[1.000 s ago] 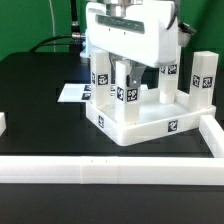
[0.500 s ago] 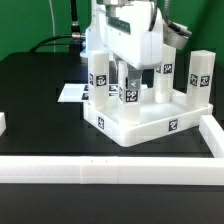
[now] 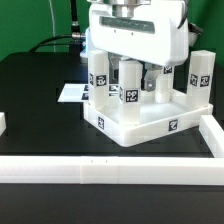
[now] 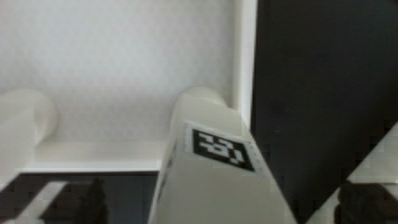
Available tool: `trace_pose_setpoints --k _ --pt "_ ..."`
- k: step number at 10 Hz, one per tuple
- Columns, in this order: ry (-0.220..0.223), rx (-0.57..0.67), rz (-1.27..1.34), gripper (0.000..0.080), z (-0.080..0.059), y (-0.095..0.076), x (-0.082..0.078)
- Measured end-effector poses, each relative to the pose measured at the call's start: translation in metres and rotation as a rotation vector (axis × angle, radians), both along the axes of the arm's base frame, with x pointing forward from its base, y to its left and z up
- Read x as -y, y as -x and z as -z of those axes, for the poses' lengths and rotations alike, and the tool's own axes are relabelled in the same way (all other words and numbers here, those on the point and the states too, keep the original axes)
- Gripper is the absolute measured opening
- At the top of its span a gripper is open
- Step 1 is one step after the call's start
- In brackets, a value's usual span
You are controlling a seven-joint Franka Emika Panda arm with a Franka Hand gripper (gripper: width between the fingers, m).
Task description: Assemble desk
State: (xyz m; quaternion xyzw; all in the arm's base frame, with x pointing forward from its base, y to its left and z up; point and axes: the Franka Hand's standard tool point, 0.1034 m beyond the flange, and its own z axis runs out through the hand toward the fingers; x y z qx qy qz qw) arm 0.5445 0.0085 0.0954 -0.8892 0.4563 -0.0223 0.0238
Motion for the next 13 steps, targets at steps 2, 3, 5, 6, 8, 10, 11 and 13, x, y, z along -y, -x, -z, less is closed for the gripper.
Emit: trace_pose_setpoints --k 2,3,5,6,8,10,11,13 --pt "0.027 -0.002 -0.179 0.0649 -0.0001 0.0000 -0.0022" --pt "0.050 -0.005 -0.309 0.0649 -0.0008 -0.0008 -0.0023" --pt "0.072 -0.005 -0.528 0.0649 -0.0021 -0.0024 -0.0003" --pt "0.076 -0.006 -0.596 0.0649 -0.0020 -0.0023 0.0014" --pt "0.085 -0.008 -0.758 0.0649 -0.0012 -0.0012 0.0033" --pt "0.102 -0.013 -0.881 0.0649 -0.0012 -0.0013 0.0026" --pt "0.111 -0.011 -0.947 0.0623 -0.0010 -0.0019 0.0042" --pt "0.112 -0.012 -0.958 0.0449 -0.0003 -0.0016 0.0060"
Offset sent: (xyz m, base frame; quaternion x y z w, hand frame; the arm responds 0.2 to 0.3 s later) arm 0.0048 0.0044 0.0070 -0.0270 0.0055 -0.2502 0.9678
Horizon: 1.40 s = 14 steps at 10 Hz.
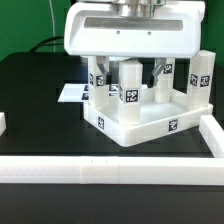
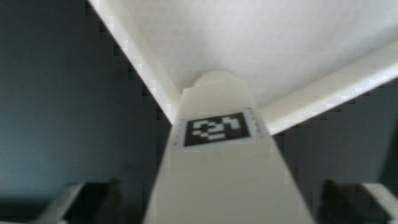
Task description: Assemble desk
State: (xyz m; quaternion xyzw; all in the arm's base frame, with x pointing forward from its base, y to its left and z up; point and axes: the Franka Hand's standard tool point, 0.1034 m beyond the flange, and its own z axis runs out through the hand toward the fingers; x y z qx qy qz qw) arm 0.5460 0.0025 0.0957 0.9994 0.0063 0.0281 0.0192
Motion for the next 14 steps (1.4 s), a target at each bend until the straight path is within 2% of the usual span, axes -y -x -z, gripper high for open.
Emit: trace_pose_setpoints --k 1,5,10,11,14 --pt "0.000 0.000 0.000 0.0287 0.0000 0.0000 0.0001" --pt "-0.001 0.001 0.026 0.0288 0.0002 0.0001 0.0005" --pt "-0.065 0.019 0.618 0.0289 0.0008 0.0004 0.0051" --pt "-0.094 0.019 0.790 0.0289 0.0014 0.0008 0.0047" --pt "-0.122 0.016 1.028 0.0291 0.0017 0.0012 0.0061"
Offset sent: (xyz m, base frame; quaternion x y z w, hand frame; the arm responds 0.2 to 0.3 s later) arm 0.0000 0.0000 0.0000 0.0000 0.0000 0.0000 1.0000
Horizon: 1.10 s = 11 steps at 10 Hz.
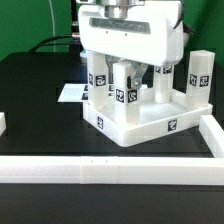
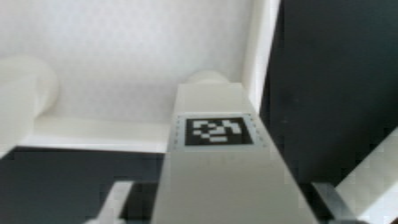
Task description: Assemble desk
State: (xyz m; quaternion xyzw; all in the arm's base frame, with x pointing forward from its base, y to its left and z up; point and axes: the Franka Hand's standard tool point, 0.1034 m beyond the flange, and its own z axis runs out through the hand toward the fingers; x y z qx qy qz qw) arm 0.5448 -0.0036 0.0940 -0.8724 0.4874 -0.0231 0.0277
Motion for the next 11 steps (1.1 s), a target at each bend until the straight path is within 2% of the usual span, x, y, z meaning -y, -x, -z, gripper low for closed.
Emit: trace_pose_setpoints --k 3,8,11 --pt "-0.015 -0.019 0.169 0.0291 0.0001 0.0005 0.0033" --pt "-0.040 -0.024 0.509 0.0291 0.0003 -0.0001 -0.0006" --pt "-0.037 -0.022 0.462 0.0296 0.0003 -0.0001 -0.0021"
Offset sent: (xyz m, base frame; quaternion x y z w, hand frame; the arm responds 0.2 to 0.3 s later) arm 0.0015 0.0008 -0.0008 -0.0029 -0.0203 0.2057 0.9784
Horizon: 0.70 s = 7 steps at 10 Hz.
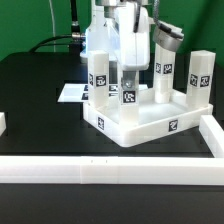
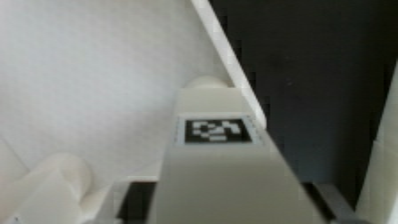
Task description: Assemble desk
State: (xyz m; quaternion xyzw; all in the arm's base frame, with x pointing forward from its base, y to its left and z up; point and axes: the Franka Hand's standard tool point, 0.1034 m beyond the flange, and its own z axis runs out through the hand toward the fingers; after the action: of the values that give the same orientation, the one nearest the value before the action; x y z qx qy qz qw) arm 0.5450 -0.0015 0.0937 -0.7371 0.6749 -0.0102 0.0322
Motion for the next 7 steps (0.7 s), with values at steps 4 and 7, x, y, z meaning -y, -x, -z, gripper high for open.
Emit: trace_pose_setpoints --k 4,7 --pt "0.011 -0.004 -0.315 0.0640 -0.0002 0.0010 -0.0019" --pt "0.026 0.010 -0.615 0.0648 -0.0014 0.0002 -0.0030"
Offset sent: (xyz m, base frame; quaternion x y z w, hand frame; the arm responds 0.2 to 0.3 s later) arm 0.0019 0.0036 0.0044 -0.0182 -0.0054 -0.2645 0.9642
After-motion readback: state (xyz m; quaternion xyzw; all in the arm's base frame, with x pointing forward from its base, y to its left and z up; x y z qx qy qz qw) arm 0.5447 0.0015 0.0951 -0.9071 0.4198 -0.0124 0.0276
